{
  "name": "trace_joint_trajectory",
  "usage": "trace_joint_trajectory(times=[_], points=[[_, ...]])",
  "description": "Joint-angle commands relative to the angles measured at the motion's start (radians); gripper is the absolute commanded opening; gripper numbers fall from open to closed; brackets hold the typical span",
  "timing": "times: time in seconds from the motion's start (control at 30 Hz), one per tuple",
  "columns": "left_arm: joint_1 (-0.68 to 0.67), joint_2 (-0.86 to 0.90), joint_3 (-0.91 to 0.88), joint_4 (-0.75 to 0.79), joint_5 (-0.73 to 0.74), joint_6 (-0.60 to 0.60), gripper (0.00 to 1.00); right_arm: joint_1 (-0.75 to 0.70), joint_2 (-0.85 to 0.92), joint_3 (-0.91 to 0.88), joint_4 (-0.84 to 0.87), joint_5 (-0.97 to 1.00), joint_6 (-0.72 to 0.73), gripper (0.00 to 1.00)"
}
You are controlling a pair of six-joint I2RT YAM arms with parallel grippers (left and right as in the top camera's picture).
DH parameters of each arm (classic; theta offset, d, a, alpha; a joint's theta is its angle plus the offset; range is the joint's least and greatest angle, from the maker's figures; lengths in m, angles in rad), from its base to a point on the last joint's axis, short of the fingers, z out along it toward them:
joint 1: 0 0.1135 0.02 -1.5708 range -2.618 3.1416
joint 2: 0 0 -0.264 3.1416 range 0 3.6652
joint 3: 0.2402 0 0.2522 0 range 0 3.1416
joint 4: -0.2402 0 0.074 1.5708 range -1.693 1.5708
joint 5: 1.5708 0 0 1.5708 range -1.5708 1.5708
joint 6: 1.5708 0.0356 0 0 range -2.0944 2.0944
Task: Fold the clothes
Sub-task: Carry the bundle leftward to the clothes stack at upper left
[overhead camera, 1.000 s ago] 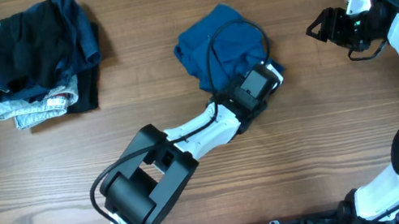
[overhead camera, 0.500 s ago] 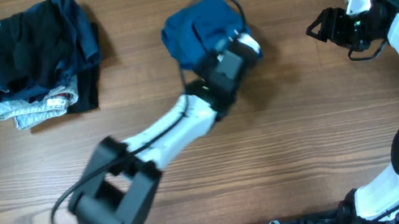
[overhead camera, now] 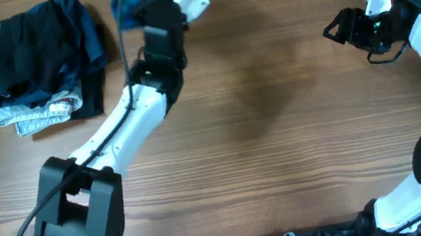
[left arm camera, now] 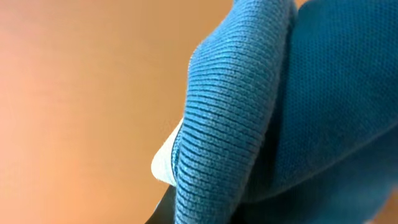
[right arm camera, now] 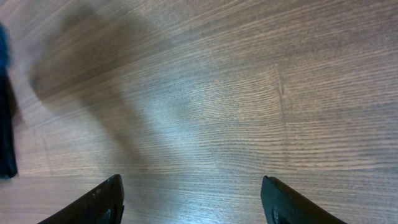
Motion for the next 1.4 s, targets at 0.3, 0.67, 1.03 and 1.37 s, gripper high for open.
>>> trace_joint_trajectory(times=[0.3,0.67,1.03,1.37], points=[[0.3,-0.058,0.016,0.233,0.248,0.214,0.04,0.002,0.006,0.018,-0.023,-0.008,-0.018,0.71],[0.566,-0.058,0.016,0.295,0.526,0.108,0.04,0.004,0.006,0.018,-0.052,-0.009,0.017,0.71],[0.712,-0.056,0.016,0.129,0.695,-0.026,0.04,0.004,0.006,0.018,-0.051,-0.017,0.061,0.71],[0.809,-0.055,0.016,0.195,0.79,-0.106,0.04,0.004,0.006,0.018,-0.034,-0.061,0.087,0.71]])
